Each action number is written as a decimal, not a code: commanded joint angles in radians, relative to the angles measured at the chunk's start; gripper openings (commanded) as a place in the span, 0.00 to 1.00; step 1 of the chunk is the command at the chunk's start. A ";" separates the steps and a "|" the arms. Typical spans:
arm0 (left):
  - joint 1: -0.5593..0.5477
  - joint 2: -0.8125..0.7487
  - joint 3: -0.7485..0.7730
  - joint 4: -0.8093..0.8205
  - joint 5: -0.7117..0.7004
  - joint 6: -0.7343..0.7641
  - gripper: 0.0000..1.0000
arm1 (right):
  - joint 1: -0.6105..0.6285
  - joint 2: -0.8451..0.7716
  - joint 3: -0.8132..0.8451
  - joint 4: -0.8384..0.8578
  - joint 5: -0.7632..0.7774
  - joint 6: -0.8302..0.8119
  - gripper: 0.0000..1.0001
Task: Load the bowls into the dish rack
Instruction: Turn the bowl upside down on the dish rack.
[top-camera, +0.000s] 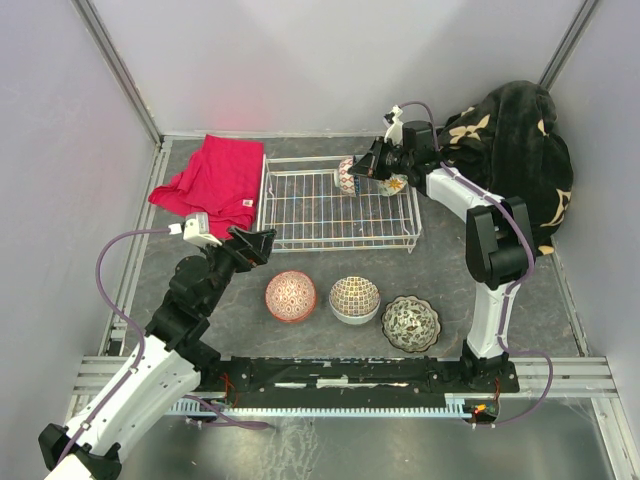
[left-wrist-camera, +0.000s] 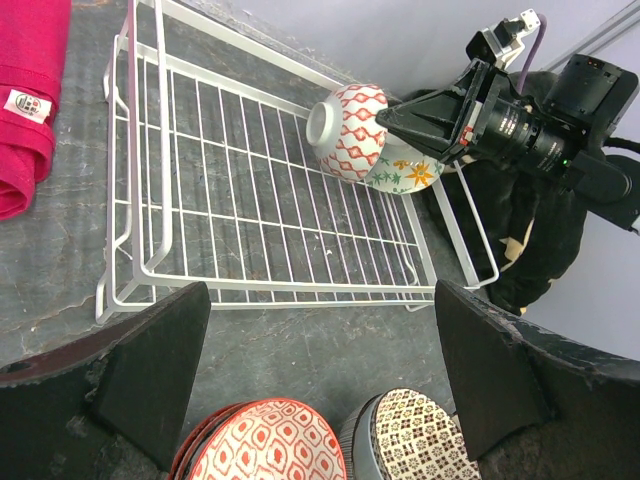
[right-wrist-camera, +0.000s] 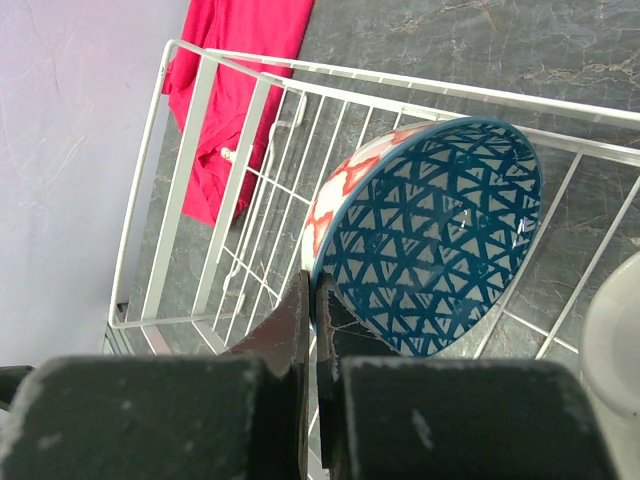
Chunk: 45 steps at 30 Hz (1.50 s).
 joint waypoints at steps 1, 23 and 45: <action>-0.002 -0.007 0.017 0.037 -0.009 0.044 0.99 | -0.013 -0.030 -0.015 -0.027 0.043 -0.033 0.02; -0.003 -0.007 0.017 0.037 -0.008 0.042 0.99 | -0.013 -0.046 -0.016 -0.114 0.129 -0.081 0.02; -0.002 -0.020 0.017 0.036 -0.008 0.042 0.99 | -0.012 -0.070 -0.031 -0.191 0.218 -0.103 0.02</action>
